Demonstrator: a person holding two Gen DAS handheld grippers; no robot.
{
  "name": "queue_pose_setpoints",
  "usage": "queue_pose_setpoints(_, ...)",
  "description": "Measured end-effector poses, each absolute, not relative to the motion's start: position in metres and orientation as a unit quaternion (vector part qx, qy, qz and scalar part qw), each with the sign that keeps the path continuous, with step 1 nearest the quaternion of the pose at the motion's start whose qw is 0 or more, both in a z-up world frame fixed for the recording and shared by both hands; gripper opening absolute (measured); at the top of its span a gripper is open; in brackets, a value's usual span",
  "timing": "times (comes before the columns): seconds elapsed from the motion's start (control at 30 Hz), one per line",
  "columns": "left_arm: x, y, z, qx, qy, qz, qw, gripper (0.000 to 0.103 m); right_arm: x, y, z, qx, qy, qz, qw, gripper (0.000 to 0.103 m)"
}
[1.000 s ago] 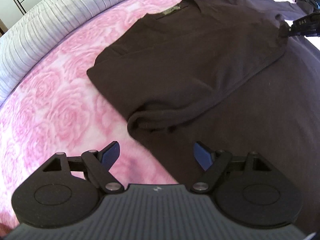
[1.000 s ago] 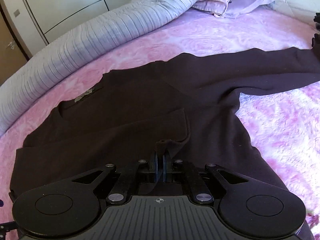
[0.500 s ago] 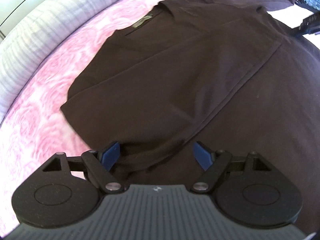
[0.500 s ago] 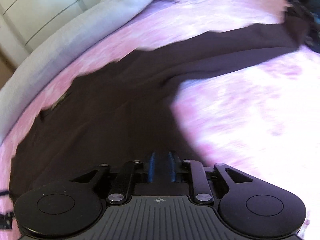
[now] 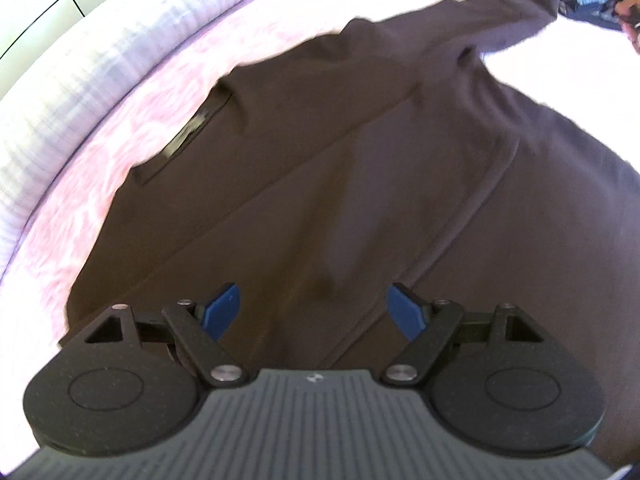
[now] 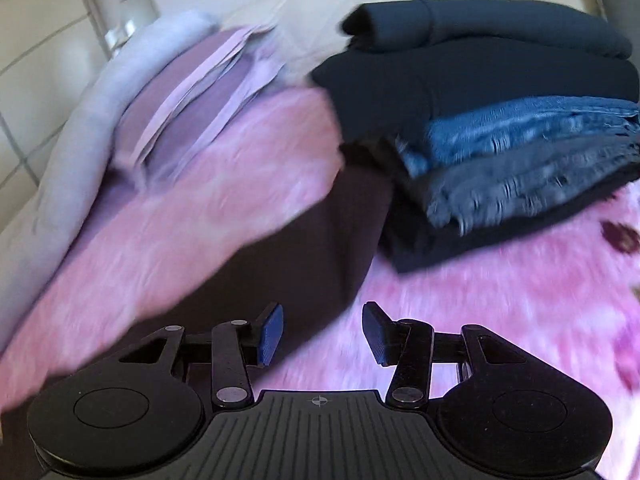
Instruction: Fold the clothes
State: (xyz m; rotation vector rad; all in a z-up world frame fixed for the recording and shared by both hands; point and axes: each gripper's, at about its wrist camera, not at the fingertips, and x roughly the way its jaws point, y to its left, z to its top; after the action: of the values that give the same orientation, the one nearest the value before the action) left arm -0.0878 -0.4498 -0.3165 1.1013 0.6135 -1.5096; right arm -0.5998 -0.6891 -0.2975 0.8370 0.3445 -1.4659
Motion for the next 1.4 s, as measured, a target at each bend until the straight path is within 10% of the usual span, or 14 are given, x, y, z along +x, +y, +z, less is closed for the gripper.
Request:
queue_pose_setpoints(0.53,-0.132,-0.509,-0.311,0.455,0.233,-0.678,0.528,0.078,-0.624,-0.76,-0.343,0.382,0.155,-0.652,0.636,0.046)
queue_pose_setpoints(0.63,-0.132,-0.509,-0.313,0.466,0.228,-0.675,0.525,0.078,-0.624,-0.759,-0.337,0.379,0.167,-0.652,0.635,0.004)
queue_pose_setpoints(1.4,-0.092,-0.473,-0.283,0.455,0.242,-0.666,0.54,0.078,-0.451,-0.694,-0.209,0.272,0.175,-0.541,0.777,0.003)
